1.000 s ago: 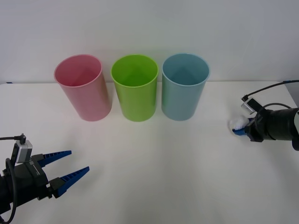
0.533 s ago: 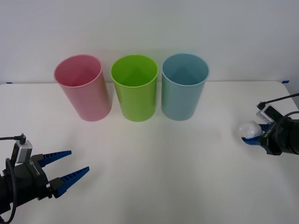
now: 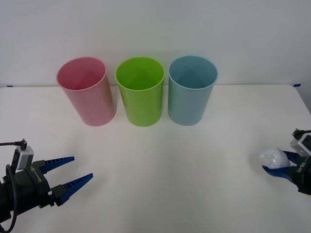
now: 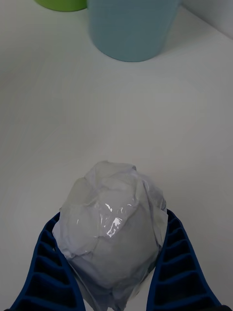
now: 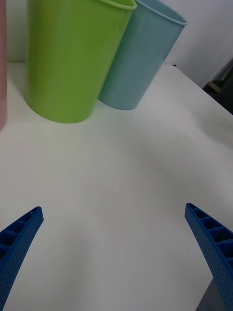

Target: Put cans in the blue bin and PET bottles in the pink bin and trash in the green bin.

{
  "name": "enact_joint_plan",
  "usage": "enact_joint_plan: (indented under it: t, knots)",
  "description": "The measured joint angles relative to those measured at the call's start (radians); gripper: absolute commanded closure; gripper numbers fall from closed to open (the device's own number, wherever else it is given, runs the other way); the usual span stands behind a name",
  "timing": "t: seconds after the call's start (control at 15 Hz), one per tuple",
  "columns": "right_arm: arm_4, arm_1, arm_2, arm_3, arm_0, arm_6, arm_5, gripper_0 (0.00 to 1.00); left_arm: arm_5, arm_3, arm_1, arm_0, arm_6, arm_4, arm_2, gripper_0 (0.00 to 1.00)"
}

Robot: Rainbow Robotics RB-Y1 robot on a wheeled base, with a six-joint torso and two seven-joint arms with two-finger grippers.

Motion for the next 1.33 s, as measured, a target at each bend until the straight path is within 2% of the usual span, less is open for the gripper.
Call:
enact_joint_plan:
  t: [0.2, 0.4, 0.53, 0.73, 0.87, 1.0, 1.33]
  knots:
    - [-0.127, 0.0, -0.074, -0.092, 0.123, 0.018, 0.0, 1.0, 0.0, 0.0, 0.0, 0.0, 0.0, 0.0, 0.0, 0.0]
    - [-0.291, 0.0, -0.135, -0.169, 0.174, 0.027, -0.017, 1.0, 0.0, 0.0, 0.0, 0.0, 0.0, 0.0, 0.0, 0.0]
    - [-0.382, 0.0, -0.165, -0.205, 0.164, 0.026, -0.02, 1.0, 0.0, 0.0, 0.0, 0.0, 0.0, 0.0, 0.0, 0.0]
    - [-0.443, 0.0, -0.179, -0.237, 0.063, -0.027, -0.02, 1.0, 0.0, 0.0, 0.0, 0.0, 0.0, 0.0, 0.0, 0.0]
    - [-0.437, 0.0, -0.154, -0.239, -0.047, -0.094, -0.02, 1.0, 0.0, 0.0, 0.0, 0.0, 0.0, 0.0, 0.0, 0.0]
    - [-0.394, 0.0, -0.111, -0.239, -0.162, -0.179, -0.02, 1.0, 0.0, 0.0, 0.0, 0.0, 0.0, 0.0, 0.0, 0.0]
    - [-0.189, 0.011, 0.13, -0.181, -0.506, -0.489, -0.021, 1.0, 0.0, 0.0, 0.0, 0.0, 0.0, 0.0, 0.0, 0.0]
